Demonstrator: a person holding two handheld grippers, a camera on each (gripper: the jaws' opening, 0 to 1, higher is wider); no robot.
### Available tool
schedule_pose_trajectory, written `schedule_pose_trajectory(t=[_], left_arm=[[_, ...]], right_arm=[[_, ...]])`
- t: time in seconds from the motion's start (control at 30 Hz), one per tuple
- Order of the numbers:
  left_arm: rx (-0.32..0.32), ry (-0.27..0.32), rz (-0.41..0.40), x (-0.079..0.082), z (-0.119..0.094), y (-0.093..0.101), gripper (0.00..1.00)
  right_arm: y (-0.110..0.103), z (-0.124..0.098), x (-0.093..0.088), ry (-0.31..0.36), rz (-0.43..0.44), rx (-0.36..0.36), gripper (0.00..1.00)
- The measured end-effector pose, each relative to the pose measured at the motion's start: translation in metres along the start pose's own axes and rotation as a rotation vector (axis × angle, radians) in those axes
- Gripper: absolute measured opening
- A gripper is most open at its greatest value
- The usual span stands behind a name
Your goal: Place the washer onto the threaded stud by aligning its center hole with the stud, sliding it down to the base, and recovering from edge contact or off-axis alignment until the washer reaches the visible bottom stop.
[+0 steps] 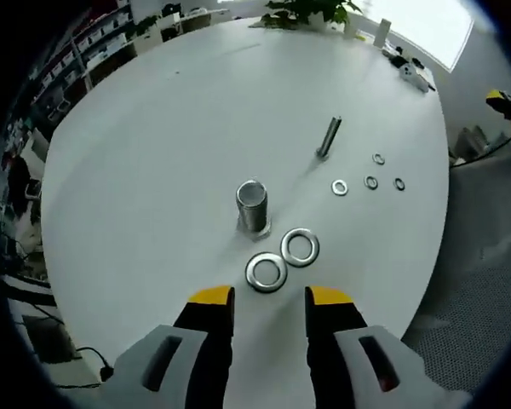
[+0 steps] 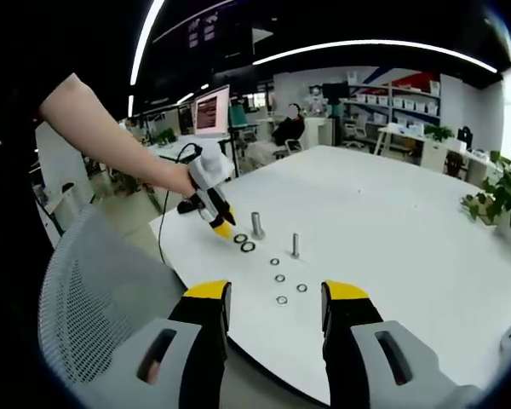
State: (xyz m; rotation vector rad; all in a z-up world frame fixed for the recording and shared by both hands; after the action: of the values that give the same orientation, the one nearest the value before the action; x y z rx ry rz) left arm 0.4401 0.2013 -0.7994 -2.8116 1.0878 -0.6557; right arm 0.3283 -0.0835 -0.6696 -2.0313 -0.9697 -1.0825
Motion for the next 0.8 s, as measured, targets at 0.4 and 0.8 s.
schedule_pose_trajectory(t=[0.4, 0.8], left_arm=[[-0.027, -0.078, 0.203, 0.001, 0.016, 0.009, 0.29], [-0.040, -0.121, 0.318, 0.011, 0.025, 0.006, 0.26]], right_arm=[[0.001, -0.001, 0.000, 0.003, -0.004, -0.006, 0.45], [0.001, -0.002, 0.002, 0.013, -0.004, -0.006, 0.45]])
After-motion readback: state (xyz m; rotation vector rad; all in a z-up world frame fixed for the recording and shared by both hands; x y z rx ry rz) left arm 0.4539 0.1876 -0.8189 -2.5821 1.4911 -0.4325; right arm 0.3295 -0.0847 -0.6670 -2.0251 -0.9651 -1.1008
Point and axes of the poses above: the point that each gripper's makers call its tool centre point, and the gripper's own axes: z roughly forward along the fingers, y roughly to its right, x roughly out of its top, the point moved 4 cm from there along -z, roughly backward along the fingers, and after that the axes turned 14 degrees about x, right-handed, at the moved point
